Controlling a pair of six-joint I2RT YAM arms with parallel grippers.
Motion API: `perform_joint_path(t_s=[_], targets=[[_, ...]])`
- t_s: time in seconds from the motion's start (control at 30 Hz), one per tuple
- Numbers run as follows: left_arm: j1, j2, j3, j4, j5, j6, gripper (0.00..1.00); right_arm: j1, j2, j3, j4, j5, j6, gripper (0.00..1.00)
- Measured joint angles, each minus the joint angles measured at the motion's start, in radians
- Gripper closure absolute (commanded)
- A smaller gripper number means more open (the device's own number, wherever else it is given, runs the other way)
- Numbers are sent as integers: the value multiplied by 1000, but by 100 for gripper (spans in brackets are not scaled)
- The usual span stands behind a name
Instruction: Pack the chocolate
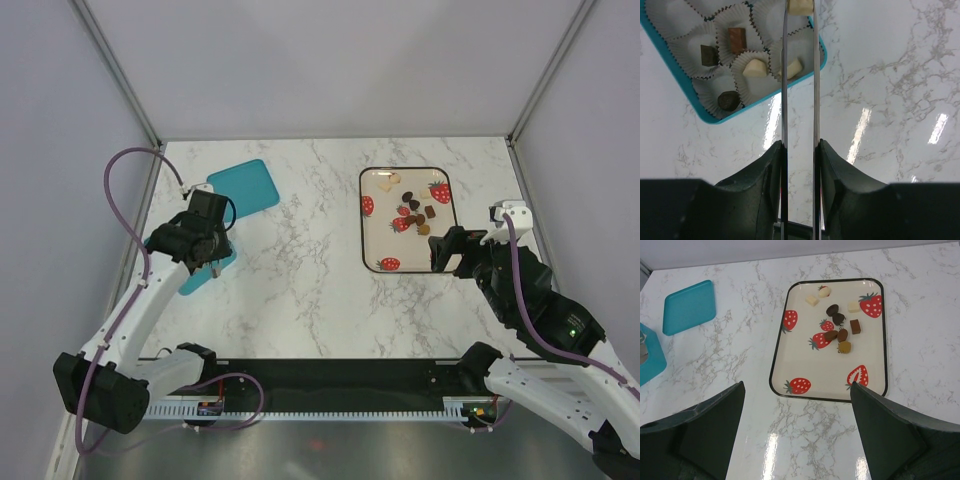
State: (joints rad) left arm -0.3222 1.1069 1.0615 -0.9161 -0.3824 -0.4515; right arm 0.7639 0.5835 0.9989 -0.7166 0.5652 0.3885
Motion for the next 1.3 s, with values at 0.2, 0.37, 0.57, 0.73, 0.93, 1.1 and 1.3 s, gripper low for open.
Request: perform_joint_path(t_s=[0.2,0.37,0.57,0.73,0.93,1.1,1.3], targets=[[43,-23,-28,-32,-9,1,60,0,0,0,3,-7,-1,5],[49,-21,-31,-21,-3,5,60,0,0,0,3,-10,-1,5],[63,28,-31,-9,-2,10,60,0,-6,0,4,-9,-3,5],[69,45,-31,0,-4,12,58,0,-18,0,1,-8,-10,5],[74,49,-45,18,-9,20,57,0,-21,0,-3,-7,-15,5],[79,74,-48,33,-10,25,54,0,-17,0,-3,-7,-18,5],[79,77,-48,34,-10,28,52,0,-12,0,-3,-7,-18,5]])
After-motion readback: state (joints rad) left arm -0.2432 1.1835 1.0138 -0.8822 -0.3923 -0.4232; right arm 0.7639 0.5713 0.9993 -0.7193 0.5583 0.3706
